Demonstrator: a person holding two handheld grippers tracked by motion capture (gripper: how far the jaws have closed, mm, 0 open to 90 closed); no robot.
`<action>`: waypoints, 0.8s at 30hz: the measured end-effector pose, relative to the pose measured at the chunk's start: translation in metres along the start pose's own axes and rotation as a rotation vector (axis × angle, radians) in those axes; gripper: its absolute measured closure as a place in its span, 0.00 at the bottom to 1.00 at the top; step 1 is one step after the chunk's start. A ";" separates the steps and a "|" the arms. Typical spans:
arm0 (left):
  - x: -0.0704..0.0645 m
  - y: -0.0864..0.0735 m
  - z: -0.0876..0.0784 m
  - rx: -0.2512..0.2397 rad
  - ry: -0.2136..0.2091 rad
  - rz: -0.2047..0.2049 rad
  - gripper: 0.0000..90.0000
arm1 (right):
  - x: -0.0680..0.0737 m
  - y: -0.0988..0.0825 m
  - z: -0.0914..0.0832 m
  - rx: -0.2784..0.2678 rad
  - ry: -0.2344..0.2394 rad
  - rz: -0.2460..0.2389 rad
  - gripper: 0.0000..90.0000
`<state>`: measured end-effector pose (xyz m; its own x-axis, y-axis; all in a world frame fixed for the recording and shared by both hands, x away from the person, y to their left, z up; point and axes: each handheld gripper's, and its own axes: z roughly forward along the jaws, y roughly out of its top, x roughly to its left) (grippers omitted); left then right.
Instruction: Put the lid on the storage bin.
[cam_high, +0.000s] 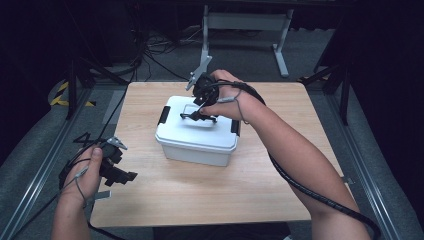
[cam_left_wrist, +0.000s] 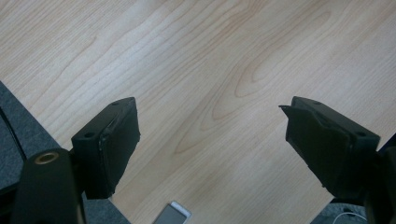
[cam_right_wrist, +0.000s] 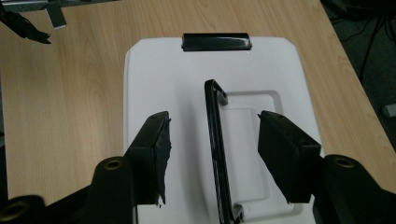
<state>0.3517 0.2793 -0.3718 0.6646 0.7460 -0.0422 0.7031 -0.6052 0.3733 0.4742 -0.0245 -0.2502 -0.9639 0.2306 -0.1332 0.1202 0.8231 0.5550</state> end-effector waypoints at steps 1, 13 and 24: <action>0.000 0.001 0.000 0.003 -0.001 0.004 0.20 | 0.000 -0.003 -0.004 -0.007 -0.005 0.002 0.49; -0.002 0.003 -0.002 -0.029 -0.005 0.011 0.20 | -0.010 -0.041 -0.046 -0.060 -0.038 0.082 0.47; 0.003 0.006 -0.001 -0.026 0.005 -0.037 0.20 | -0.015 -0.086 -0.079 -0.074 -0.096 0.175 0.46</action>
<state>0.3577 0.2778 -0.3683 0.6370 0.7692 -0.0515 0.7203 -0.5700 0.3952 0.4596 -0.1398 -0.2308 -0.9021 0.4185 -0.1052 0.2629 0.7264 0.6349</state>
